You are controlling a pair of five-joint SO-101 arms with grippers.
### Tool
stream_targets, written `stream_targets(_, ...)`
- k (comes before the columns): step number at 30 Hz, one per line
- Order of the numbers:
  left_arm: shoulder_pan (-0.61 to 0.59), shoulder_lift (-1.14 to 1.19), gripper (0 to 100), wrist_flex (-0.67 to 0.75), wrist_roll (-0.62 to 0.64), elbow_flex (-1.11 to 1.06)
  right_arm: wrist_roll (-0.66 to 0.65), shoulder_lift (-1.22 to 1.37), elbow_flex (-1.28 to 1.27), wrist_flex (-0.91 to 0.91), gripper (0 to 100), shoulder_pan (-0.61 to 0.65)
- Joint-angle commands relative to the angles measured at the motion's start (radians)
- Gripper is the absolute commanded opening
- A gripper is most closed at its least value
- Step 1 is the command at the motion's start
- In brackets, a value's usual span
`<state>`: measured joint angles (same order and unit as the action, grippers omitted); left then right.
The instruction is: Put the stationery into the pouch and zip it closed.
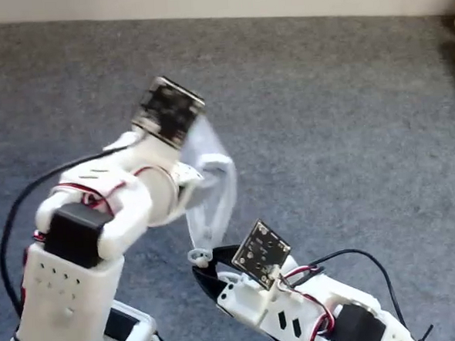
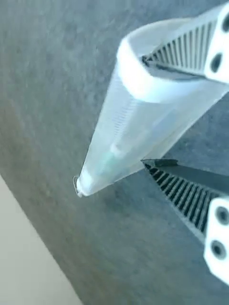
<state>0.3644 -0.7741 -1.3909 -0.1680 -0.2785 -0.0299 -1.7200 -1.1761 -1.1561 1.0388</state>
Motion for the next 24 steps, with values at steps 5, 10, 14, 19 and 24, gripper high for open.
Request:
stream_targets(5,0.136,-0.013,28,0.000,-0.052,0.058,-0.011,-0.030,0.053,-0.002,0.4,0.005)
stream_targets(10,0.127,-0.013,28,-0.058,-0.051,0.116,-0.012,-0.030,0.074,-0.002,0.4,-0.082)
stream_targets(14,0.127,-0.013,28,-0.167,-0.077,0.211,-0.012,-0.028,0.166,-0.047,0.4,-0.168)
stream_targets(19,0.127,-0.013,28,-0.296,-0.206,0.252,-0.012,-0.028,0.288,-0.128,0.4,-0.200)
stream_targets(24,0.127,-0.015,28,-0.342,-0.299,0.251,-0.012,-0.028,0.317,-0.142,0.4,-0.248)
